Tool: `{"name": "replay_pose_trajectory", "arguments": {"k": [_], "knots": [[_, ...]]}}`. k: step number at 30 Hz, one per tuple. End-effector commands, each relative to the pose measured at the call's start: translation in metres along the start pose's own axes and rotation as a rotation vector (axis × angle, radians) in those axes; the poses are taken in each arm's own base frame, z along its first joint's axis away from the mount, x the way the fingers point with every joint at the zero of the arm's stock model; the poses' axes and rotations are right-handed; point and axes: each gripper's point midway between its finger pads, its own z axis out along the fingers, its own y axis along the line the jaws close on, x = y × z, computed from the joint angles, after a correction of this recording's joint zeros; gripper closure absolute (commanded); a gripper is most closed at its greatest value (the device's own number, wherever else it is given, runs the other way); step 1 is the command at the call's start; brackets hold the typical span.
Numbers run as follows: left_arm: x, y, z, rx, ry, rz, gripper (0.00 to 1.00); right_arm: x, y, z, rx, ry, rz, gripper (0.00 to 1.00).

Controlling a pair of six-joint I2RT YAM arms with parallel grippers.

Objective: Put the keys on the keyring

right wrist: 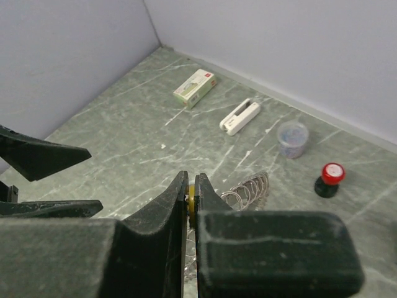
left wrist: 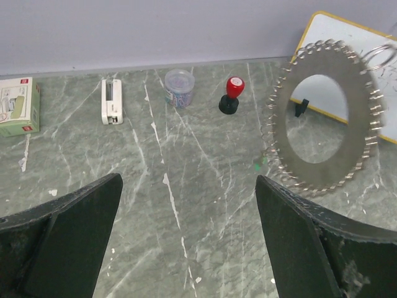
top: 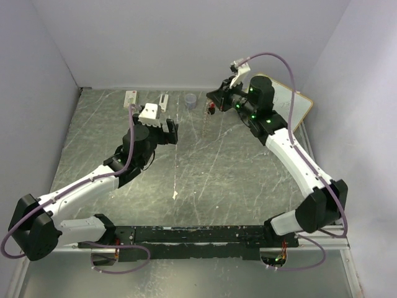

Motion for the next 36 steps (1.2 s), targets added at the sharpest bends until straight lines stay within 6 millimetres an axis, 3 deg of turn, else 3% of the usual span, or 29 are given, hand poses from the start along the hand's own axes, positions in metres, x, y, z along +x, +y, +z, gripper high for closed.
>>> {"name": "replay_pose_trajectory", "arguments": {"k": [1, 8, 13, 18, 20, 21, 26, 31, 32, 34, 36], "knots": [[-0.011, 0.007, -0.005, -0.044, 0.008, 0.004, 0.0, 0.003, 0.025, 0.029, -0.149, -0.072, 0.019, 1.0], [-0.026, 0.043, -0.036, -0.15, -0.098, -0.022, 0.0, 0.031, 0.076, 0.08, -0.365, -0.116, 0.077, 1.0], [-0.022, 0.059, -0.041, -0.184, -0.087, -0.005, 0.0, 0.075, 0.062, 0.1, -0.319, -0.068, 0.121, 1.0], [-0.019, 0.063, -0.038, -0.175, -0.076, -0.011, 0.0, 0.109, 0.031, 0.082, -0.196, -0.011, 0.137, 1.0], [-0.018, 0.062, -0.037, -0.166, -0.078, -0.016, 0.01, 0.13, 0.024, 0.075, -0.17, 0.03, 0.155, 1.0], [-0.016, 0.061, -0.036, -0.161, -0.076, -0.016, 0.01, 0.139, 0.009, 0.069, -0.132, 0.045, 0.169, 1.0], [-0.011, 0.06, -0.031, -0.157, -0.06, -0.017, 0.02, 0.191, -0.021, 0.045, -0.043, 0.113, 0.23, 1.0], [-0.01, 0.062, -0.031, -0.162, -0.06, -0.017, 0.02, 0.206, -0.051, 0.024, 0.061, 0.117, 0.258, 0.96], [-0.011, 0.062, -0.032, -0.164, -0.062, -0.017, 0.02, 0.208, -0.055, 0.021, 0.084, 0.121, 0.258, 0.92], [-0.011, 0.062, -0.033, -0.163, -0.067, -0.02, 0.02, 0.21, -0.066, 0.012, 0.146, 0.129, 0.264, 0.66], [-0.011, 0.063, -0.033, -0.163, -0.066, -0.021, 0.02, 0.207, -0.076, 0.002, 0.213, 0.126, 0.265, 0.58]]}}
